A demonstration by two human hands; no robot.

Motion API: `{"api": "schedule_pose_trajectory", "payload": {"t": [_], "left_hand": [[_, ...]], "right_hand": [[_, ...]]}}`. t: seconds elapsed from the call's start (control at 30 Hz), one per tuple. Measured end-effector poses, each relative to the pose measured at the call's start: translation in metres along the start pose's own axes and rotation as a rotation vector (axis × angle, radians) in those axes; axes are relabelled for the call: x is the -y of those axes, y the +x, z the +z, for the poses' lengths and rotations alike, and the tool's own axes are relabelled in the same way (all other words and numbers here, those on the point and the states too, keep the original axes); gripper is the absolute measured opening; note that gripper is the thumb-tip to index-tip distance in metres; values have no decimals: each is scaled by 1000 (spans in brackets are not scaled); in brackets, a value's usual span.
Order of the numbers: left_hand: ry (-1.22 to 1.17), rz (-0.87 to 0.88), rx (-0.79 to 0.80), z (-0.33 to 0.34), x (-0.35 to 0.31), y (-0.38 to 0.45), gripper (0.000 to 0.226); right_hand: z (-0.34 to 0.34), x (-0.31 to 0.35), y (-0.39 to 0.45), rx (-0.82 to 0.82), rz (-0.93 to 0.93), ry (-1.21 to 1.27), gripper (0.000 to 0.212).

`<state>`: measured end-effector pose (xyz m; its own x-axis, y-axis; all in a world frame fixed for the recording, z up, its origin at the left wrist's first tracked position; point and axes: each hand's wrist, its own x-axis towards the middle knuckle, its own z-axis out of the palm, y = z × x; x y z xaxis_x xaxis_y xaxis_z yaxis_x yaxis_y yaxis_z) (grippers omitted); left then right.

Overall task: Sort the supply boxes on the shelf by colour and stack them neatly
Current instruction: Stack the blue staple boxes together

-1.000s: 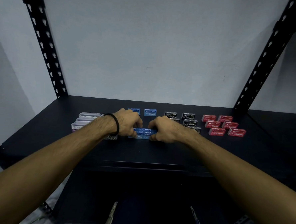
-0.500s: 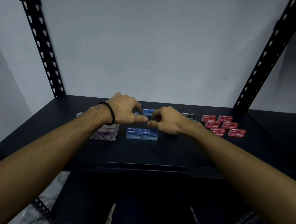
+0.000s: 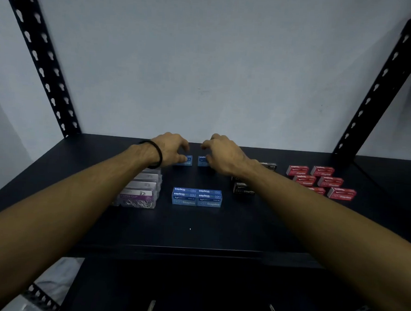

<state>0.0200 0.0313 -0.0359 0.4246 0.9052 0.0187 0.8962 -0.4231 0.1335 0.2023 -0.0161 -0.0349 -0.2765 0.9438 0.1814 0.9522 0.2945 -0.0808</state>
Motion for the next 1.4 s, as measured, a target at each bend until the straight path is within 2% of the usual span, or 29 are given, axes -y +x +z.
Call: {"api": "schedule_pose_trajectory", "payload": {"t": [0.17, 0.43, 1.0, 1.2, 1.4], "left_hand": [[31, 25, -2, 7, -2, 7, 29], [-16, 58, -28, 9, -4, 10, 25], [-63, 99, 10, 7, -7, 9, 23], [-115, 134, 38, 4, -14, 0, 20], [-131, 129, 90, 2, -20, -11, 20]], "right_hand": [[8, 0, 12, 57, 10, -67, 28], [8, -1, 16, 135, -5, -13, 23], [8, -1, 10, 160, 11, 62, 23], [4, -2, 2, 193, 0, 29, 34], [0, 0, -10, 189, -22, 6, 36]]}}
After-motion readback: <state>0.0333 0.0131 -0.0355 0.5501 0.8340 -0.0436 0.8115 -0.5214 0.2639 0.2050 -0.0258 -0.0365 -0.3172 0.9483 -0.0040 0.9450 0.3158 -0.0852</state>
